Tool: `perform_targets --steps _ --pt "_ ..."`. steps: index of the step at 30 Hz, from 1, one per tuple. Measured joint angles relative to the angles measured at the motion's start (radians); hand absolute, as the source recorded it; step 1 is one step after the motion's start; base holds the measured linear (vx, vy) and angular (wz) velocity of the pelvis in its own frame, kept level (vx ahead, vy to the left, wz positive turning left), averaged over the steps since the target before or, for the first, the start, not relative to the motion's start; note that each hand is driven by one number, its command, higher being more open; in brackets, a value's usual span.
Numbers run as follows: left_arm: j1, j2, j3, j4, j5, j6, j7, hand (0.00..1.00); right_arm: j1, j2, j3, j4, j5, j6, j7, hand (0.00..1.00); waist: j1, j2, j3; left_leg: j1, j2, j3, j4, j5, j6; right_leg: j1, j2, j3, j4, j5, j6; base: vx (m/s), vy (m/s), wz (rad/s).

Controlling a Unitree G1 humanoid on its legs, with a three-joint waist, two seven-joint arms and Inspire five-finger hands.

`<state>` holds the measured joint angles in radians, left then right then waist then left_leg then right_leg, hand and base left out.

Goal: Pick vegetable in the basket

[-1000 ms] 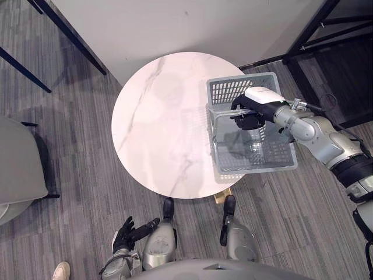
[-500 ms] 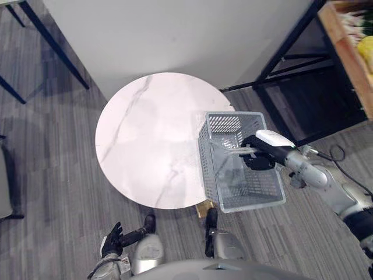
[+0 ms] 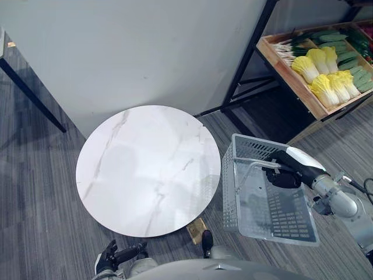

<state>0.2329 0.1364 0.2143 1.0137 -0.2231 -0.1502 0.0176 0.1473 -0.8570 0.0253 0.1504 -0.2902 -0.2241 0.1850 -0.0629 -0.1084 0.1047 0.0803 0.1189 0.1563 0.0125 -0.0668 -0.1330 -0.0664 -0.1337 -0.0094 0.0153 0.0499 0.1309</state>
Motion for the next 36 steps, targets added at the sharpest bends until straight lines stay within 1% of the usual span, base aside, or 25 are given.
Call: perform_targets --steps 3,5,9,11,13,16,18,19,20,22,25,29,30,32,36 --pt "0.007 0.0 -0.001 0.001 0.0 0.0 -0.002 1.0 0.007 0.013 -0.005 0.0 -0.003 0.0 -0.001 0.0 -0.01 0.002 -0.011 0.009 -0.005 0.013 0.001 -0.004 0.002 0.0 -0.002 0.016 0.001 0.0 0.001 -0.01 0.024 -0.12" --pt "0.01 0.0 -0.001 0.005 0.001 0.0 -0.002 1.0 0.012 0.048 -0.029 0.004 -0.018 0.0 -0.014 0.0 -0.02 0.003 -0.014 0.015 -0.005 0.017 0.001 -0.005 0.002 0.004 -0.001 0.017 0.001 0.0 0.001 -0.02 0.01 -0.06" --pt "0.011 0.001 -0.003 0.018 0.001 0.0 -0.004 1.0 0.025 0.083 -0.069 0.058 -0.021 -0.004 -0.054 0.0 -0.022 0.013 -0.03 0.016 -0.005 0.02 0.0 -0.006 0.002 0.004 -0.001 0.019 0.001 0.0 0.001 0.0 0.0 0.0" --pt "0.013 -0.001 -0.006 0.021 0.006 0.0 -0.004 1.0 0.026 0.086 -0.084 0.12 -0.052 -0.005 -0.088 0.0 -0.02 0.021 -0.039 0.018 -0.005 0.019 0.001 -0.007 0.003 0.007 -0.002 0.018 0.001 0.0 0.001 0.0 0.0 0.0" --pt "0.013 -0.001 -0.014 0.021 0.033 0.0 -0.005 1.0 0.026 0.087 -0.106 0.2 -0.116 -0.007 -0.123 0.0 -0.02 0.029 -0.044 0.02 -0.005 0.019 0.001 -0.007 0.003 0.01 -0.002 0.017 0.001 0.0 0.0 0.0 0.0 0.0" --pt "0.021 -0.004 -0.028 0.021 0.038 0.0 -0.007 1.0 0.026 0.087 -0.133 0.306 -0.156 -0.002 -0.143 0.0 -0.021 0.042 -0.051 0.032 -0.005 0.019 -0.002 -0.009 0.002 0.019 -0.001 0.017 0.002 -0.004 -0.003 -0.01 0.001 -0.01" --pt "0.029 -0.004 -0.051 0.021 0.038 0.0 -0.009 1.0 0.026 0.087 -0.146 0.355 -0.193 0.006 -0.157 0.0 -0.024 0.05 -0.056 0.033 -0.006 0.022 -0.002 -0.01 0.003 0.019 -0.002 0.019 0.002 -0.004 -0.003 -0.02 0.005 -0.04" --pt "0.036 -0.007 -0.059 0.022 0.039 0.001 -0.009 1.0 0.032 0.086 -0.155 0.377 -0.218 0.015 -0.16 0.0 -0.026 0.059 -0.062 0.034 -0.007 0.024 -0.002 -0.012 0.003 0.019 -0.002 0.021 0.002 -0.005 -0.004 -0.02 0.005 -0.04" --pt "0.041 -0.014 -0.06 0.022 0.039 0.001 -0.01 1.0 0.034 0.086 -0.158 0.405 -0.22 0.026 -0.164 0.0 -0.026 0.068 -0.067 0.034 -0.006 0.025 -0.002 -0.014 0.004 0.019 -0.002 0.023 0.003 -0.007 -0.006 -0.02 0.004 -0.04" --pt "0.043 -0.019 -0.06 0.022 0.039 0.001 -0.01 1.0 0.036 0.086 -0.16 0.436 -0.239 0.044 -0.164 0.0 -0.027 0.075 -0.069 0.034 -0.007 0.024 -0.003 -0.015 0.004 0.019 -0.002 0.023 0.003 -0.011 -0.007 0.0 0.0 0.0" --pt "0.048 -0.02 -0.06 0.023 0.038 0.001 -0.01 1.0 0.042 0.086 -0.167 0.447 -0.253 0.059 -0.166 0.0 -0.033 0.077 -0.069 0.034 -0.007 0.02 -0.007 -0.014 0.003 0.019 -0.002 0.02 0.004 -0.012 -0.009 -0.01 -0.002 0.01" --pt "0.051 -0.02 -0.061 0.026 0.038 0.001 -0.009 1.0 0.043 0.088 -0.194 0.447 -0.253 0.06 -0.184 0.0 -0.039 0.078 -0.069 0.036 -0.009 0.014 -0.019 -0.012 0.003 0.019 -0.004 0.015 0.004 -0.012 -0.009 -0.01 0.0 0.04" --pt "0.051 -0.02 -0.062 0.028 0.038 0.001 -0.009 1.0 0.043 0.091 -0.201 0.447 -0.253 0.06 -0.191 0.0 -0.038 0.079 -0.07 0.036 -0.009 0.014 -0.019 -0.008 -0.003 0.019 -0.004 0.015 0.003 -0.012 -0.009 0.0 0.0 0.0" --pt "0.051 -0.019 -0.064 0.028 0.037 0.001 -0.009 1.0 0.043 0.117 -0.225 0.447 -0.252 0.06 -0.199 0.0 -0.038 0.079 -0.07 0.036 -0.008 0.013 -0.019 -0.007 -0.001 0.02 -0.003 0.015 0.003 -0.013 -0.009 0.0 0.0 0.0" --pt "0.051 -0.016 -0.081 0.027 0.037 0.001 -0.008 1.0 0.043 0.17 -0.229 0.447 -0.242 0.059 -0.201 0.0 -0.038 0.082 -0.069 0.045 -0.007 0.013 -0.018 -0.007 0.003 0.027 -0.003 0.015 0.004 -0.014 -0.007 0.0 0.0 0.0"
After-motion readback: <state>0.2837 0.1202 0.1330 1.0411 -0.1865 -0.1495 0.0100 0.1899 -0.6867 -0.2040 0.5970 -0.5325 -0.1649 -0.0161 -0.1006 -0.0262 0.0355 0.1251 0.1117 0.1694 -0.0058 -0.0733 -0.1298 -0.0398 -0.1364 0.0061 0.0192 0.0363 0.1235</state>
